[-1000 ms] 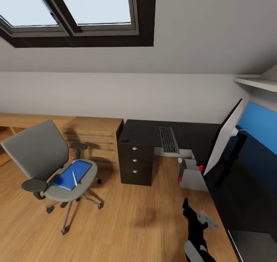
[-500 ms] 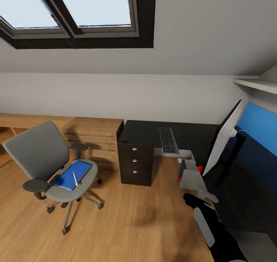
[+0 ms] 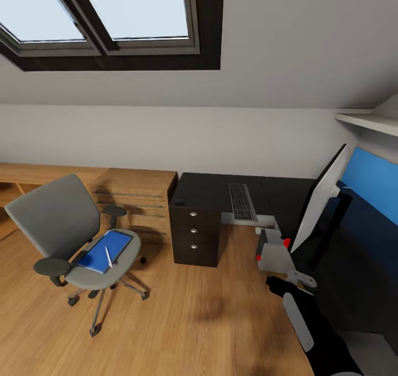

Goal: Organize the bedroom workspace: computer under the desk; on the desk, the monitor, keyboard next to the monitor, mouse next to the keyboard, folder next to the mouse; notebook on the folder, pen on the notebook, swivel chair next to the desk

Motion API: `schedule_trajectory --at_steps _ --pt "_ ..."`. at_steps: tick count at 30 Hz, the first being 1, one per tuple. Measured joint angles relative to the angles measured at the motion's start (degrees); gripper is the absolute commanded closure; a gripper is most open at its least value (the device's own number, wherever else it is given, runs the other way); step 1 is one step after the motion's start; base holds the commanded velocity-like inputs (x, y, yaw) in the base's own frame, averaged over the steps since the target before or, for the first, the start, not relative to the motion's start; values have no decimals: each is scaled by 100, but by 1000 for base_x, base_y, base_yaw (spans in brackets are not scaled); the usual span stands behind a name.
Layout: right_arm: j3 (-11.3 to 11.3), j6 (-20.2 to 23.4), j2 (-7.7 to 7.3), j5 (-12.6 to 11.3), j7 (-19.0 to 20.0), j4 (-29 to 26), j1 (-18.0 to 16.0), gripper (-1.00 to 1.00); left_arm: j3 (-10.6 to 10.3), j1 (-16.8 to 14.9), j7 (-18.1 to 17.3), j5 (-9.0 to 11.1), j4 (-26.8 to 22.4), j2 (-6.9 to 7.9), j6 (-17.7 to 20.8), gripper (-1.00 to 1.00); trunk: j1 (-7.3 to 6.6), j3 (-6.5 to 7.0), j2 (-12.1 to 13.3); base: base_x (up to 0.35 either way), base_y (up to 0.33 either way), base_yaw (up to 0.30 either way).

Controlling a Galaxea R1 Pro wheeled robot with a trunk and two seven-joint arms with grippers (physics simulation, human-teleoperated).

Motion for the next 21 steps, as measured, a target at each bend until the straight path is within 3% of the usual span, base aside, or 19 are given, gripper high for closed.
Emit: schedule_trajectory --at_steps 7,10,13,14,21 --pt "-11 2 -75 66 -1 -7 1 -100 4 0 -12 -3 1 4 -7 -100 0 3 0 0 0 -17" --pt "15 2 -285 96 11 7 1 -100 1 0 -14 -6 4 2 -8 -100 0 11 0 0 0 -107" --pt "50 1 -384 123 21 16 1 -100 1 0 -15 -7 50 0 -13 -100 0 22 0 0 0 -184" --pt "126 5 -432 288 28 17 1 -100 5 0 -15 -8 109 -1 -17 -100 0 26 0 0 0 -227" --pt "185 15 -466 712 45 16 1 -100 0 0 -16 -16 142 -1 -18 -100 0 56 0 0 0 -249"
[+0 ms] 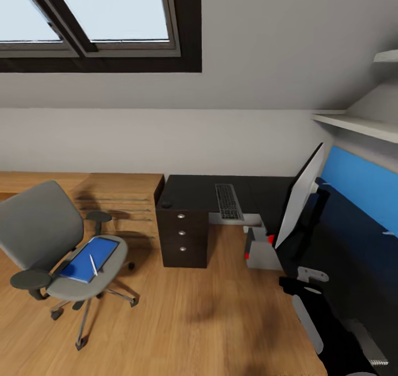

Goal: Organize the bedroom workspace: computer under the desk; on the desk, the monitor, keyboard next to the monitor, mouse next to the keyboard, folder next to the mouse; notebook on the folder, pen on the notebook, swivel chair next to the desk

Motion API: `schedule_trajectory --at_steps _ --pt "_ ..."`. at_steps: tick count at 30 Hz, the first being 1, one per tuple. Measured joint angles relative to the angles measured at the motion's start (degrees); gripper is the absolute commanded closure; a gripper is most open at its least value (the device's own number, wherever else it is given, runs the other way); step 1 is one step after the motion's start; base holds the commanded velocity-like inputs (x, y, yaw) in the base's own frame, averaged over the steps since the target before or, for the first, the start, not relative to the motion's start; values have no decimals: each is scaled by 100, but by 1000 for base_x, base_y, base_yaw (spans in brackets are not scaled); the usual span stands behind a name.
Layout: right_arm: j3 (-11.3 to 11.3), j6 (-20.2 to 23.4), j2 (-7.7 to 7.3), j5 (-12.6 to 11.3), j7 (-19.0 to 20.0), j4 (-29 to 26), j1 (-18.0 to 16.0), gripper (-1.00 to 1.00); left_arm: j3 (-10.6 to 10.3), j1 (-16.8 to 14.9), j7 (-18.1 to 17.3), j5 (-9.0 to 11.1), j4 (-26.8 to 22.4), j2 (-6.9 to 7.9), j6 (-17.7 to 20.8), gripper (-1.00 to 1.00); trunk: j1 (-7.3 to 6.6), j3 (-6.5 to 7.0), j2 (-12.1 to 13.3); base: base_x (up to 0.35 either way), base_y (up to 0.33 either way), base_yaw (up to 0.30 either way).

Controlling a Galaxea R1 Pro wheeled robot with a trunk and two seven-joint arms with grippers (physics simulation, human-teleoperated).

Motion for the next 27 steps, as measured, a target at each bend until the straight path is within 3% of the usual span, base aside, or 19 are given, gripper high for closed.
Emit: schedule_trajectory --at_steps 5,6,10,11,17,20,22,27 --pt "119 0 4 185 26 36 0 -100 -1 0 0 -1 6 2 0 -100 0 21 0 0 0 -262" --pt "270 -5 9 248 117 152 2 -100 -2 -1 0 -1 7 1 0 -100 0 26 1 0 0 -265" --pt "374 -6 6 311 260 248 2 -100 -2 -1 0 -1 9 0 0 -100 0 43 0 0 0 -266" --pt "401 -14 -23 395 465 290 2 -100 -2 -1 0 -1 8 0 0 -100 0 47 0 0 0 -268" --pt "414 -35 -161 519 845 307 2 -100 -2 -1 0 -1 9 0 0 -100 0 67 0 0 0 -235" --pt "419 -219 -278 606 1174 318 1 -100 -1 0 0 -1 9 0 0 -100 0 70 0 0 0 -86" --pt "403 -718 -435 722 1510 364 0 -100 -1 0 0 -1 8 0 0 -100 0 71 0 0 0 -26" --pt "390 -1141 -540 781 1676 593 -2 -100 -1 0 0 -1 8 0 0 -100 0 72 0 0 0 -11"
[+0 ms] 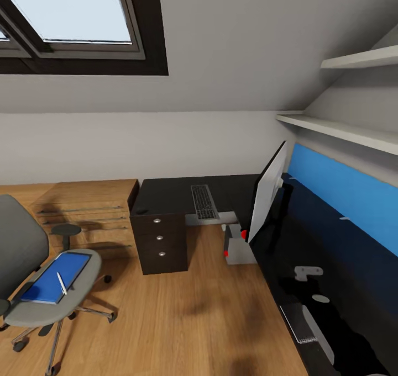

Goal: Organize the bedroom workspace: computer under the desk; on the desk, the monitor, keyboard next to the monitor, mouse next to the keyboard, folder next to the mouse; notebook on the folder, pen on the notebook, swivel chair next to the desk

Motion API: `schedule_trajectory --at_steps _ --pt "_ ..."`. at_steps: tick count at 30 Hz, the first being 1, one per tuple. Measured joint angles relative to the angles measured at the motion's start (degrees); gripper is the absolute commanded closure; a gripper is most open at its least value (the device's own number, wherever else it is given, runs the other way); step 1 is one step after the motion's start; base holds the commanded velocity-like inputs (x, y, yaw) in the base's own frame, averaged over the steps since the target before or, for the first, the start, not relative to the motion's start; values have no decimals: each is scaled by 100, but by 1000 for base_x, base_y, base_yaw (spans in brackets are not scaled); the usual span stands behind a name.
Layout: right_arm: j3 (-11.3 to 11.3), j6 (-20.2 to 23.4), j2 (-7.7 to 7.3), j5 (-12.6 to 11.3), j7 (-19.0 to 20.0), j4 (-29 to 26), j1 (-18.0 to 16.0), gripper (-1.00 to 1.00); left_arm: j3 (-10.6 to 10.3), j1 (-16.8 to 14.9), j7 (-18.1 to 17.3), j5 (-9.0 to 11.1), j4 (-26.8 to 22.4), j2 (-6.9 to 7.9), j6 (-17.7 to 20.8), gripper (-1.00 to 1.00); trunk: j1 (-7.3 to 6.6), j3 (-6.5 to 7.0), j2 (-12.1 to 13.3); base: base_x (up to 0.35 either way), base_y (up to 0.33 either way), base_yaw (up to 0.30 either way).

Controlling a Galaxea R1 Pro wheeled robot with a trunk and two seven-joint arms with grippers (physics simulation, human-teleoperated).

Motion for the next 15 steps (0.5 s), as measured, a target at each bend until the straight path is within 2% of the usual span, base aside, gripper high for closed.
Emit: schedule_trajectory --at_steps 11,15 --pt "-2 -137 -21 402 204 239 -7 -100 0 0 -2 0 8 0 0 -100 0 0 0 0 0 -1" --pt "10 -122 -15 415 199 211 -7 -100 0 0 -3 0 8 2 3 -100 0 0 0 -17 -15 0"
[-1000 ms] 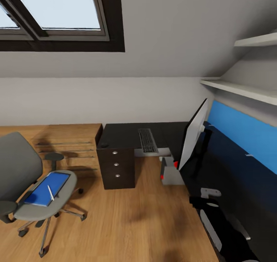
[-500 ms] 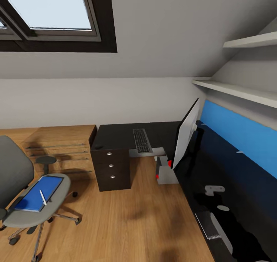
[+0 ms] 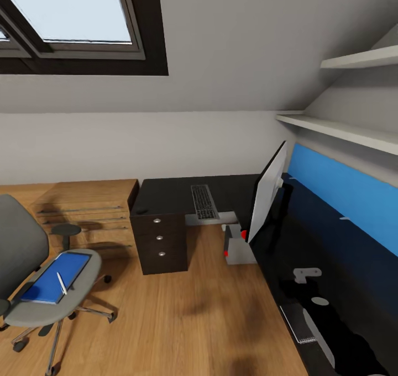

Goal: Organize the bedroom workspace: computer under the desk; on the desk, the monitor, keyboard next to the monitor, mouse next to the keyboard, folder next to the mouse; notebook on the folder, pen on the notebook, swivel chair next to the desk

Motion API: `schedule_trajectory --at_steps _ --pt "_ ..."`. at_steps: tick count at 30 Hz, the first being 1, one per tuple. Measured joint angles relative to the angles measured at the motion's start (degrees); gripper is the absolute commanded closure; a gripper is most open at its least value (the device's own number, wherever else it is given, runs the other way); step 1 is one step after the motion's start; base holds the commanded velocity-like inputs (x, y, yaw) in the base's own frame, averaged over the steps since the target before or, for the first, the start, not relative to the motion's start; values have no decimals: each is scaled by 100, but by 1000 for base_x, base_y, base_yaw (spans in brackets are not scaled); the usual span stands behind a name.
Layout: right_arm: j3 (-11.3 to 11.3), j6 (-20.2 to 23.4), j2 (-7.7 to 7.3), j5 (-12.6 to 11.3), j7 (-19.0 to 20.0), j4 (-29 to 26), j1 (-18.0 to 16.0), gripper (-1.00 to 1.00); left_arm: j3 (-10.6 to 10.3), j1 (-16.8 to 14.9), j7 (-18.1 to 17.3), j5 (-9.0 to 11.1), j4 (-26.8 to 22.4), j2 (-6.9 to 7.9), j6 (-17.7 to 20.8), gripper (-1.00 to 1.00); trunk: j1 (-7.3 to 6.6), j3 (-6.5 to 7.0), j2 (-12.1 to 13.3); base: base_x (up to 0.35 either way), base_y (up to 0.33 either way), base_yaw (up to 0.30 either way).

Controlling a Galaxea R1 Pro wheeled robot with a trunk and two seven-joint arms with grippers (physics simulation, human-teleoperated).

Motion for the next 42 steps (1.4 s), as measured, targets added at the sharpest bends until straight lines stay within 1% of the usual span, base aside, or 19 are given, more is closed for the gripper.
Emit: schedule_trajectory --at_steps 3,4,6,11,12,29,33,34,36,39,42 --pt "16 15 24 -16 -17 -45 0 -100 -1 0 -3 0 8 6 10 -100 2 0 0 -170 -152 0" --pt "22 23 133 -18 -35 -54 1 -100 -5 0 -5 1 65 7 9 -100 2 0 1 -221 -211 0" --pt "14 29 218 -5 -50 -56 0 -100 -6 0 -6 0 108 7 8 -100 2 0 1 -224 -226 0" --pt "-1 73 350 8 -85 -102 0 -100 -11 0 -7 -2 166 7 6 -100 2 0 0 -189 -266 0" --pt "2 89 390 13 -96 -216 0 -100 -16 0 -7 -13 190 8 -3 -100 -1 0 -2 -31 -337 0" --pt "14 73 408 8 -98 -227 0 -100 -18 0 -7 -24 195 8 -12 -100 0 0 0 -6 -343 0" --pt "13 75 408 4 -93 -231 0 -100 -17 0 -6 -20 194 8 -13 -100 0 0 0 0 -153 0" --pt "111 26 458 10 -62 -20 -2 -100 -17 0 -4 -18 193 10 -13 -100 -1 -1 -2 0 -5 0" --pt "181 31 508 19 -66 66 -16 -100 -17 0 -4 -18 194 11 -13 -100 0 0 0 0 -3 0" --pt "236 62 552 26 -72 190 -102 -100 -17 0 -4 -18 194 9 -13 -100 0 0 0 0 -1 0" --pt "259 116 586 26 -71 541 -454 -100 -17 0 -4 -19 194 8 -21 -100 0 0 0 0 0 0"
